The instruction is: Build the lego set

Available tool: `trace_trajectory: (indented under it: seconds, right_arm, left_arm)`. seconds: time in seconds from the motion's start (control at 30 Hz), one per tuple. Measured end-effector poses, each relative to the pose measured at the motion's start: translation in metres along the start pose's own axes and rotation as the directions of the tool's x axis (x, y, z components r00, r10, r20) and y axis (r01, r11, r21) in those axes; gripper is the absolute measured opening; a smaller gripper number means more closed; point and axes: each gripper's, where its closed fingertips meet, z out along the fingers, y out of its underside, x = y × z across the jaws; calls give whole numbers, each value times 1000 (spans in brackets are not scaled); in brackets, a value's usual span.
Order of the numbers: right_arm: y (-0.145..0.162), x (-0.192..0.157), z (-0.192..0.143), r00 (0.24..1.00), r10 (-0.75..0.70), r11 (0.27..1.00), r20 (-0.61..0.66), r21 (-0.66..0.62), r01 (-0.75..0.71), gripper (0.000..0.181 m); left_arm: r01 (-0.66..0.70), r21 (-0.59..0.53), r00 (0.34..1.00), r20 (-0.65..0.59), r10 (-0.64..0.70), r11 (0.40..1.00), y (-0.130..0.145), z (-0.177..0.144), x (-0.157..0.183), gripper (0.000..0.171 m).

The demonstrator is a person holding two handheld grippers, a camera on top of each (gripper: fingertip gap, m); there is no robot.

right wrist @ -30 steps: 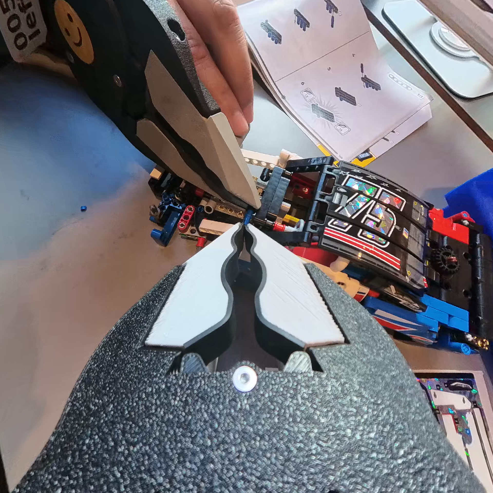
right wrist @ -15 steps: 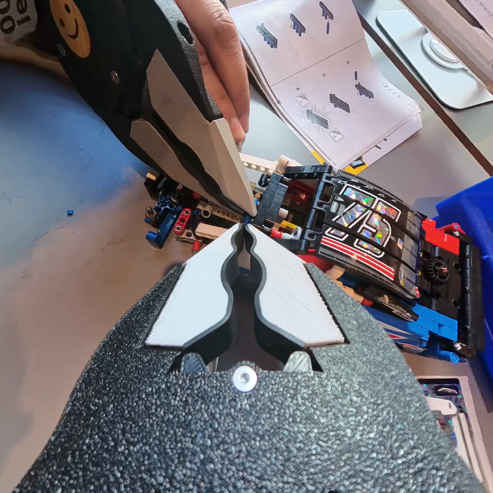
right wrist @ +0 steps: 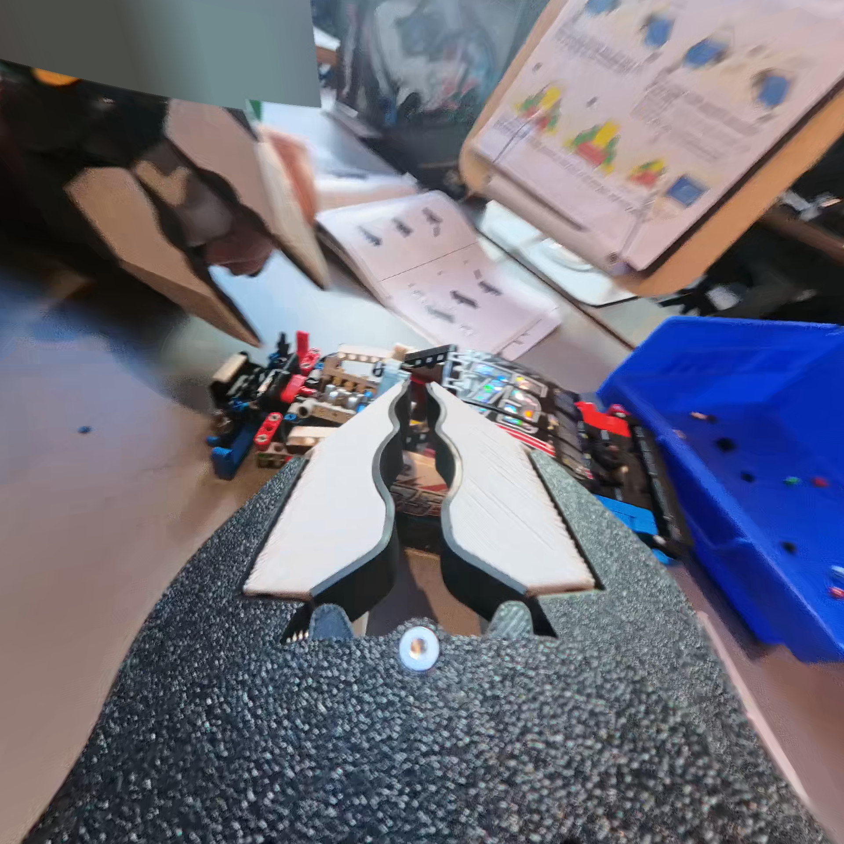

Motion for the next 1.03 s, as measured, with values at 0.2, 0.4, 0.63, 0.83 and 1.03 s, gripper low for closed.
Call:
trace_trajectory:
  seconds: [0.2, 0.4, 0.63, 0.83, 1.03]
  right_arm:
    - [15, 41, -20, 964, -2, 998, -267, 59, 19, 3]
    - [36, 66, -20, 918, 2, 1000, -397, -7, -6, 4]
    - [45, 72, -15, 893, -47, 996, -448, -85, 10, 2]
    - [47, 82, -18, 873, -13, 997, -488, -78, -29, 2]
    - [47, 82, -19, 874, -11, 997, -486, -75, -30, 3]
  left_arm:
    - [112, 11, 988, 103, -112, 994, 21, -56, 15, 17]
    - [165, 48, 968, 184, -171, 985, 24, -94, 19, 10]
    - [85, 78, 982, 159, -96, 993, 18, -109, 37, 5]
    - [56, 75, 987, 150, -67, 996, 18, -111, 41, 4]
    - [18, 46, 988, 153, -25, 999, 21, -105, 42, 2]
